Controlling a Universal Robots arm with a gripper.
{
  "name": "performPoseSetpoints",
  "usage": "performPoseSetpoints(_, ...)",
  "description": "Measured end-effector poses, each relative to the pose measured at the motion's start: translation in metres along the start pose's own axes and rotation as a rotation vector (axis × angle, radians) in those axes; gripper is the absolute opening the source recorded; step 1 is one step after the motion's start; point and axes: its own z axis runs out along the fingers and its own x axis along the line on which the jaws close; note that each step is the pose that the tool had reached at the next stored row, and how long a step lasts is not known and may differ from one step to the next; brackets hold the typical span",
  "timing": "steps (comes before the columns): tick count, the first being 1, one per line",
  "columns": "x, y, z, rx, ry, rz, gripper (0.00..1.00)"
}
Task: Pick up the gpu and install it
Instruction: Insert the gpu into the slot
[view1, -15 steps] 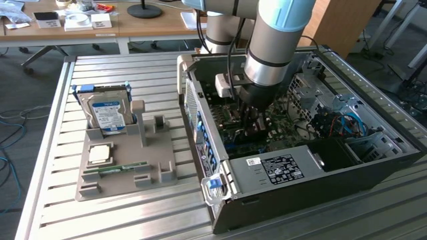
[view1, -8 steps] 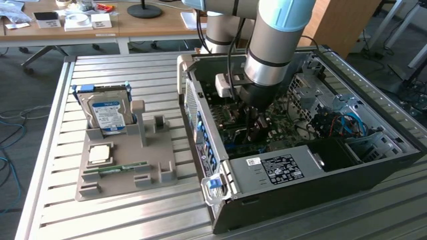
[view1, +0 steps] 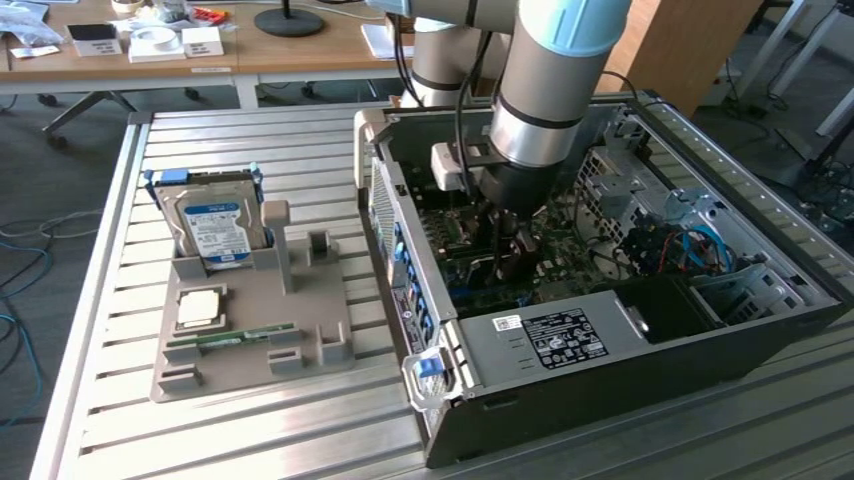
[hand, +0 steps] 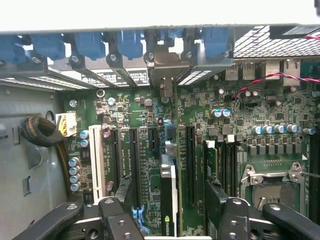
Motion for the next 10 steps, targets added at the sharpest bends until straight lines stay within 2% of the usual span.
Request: performPoseSetpoints(10,0.000,-0.0001,-0.0157,0.0004,-0.0002,0.000,0.69)
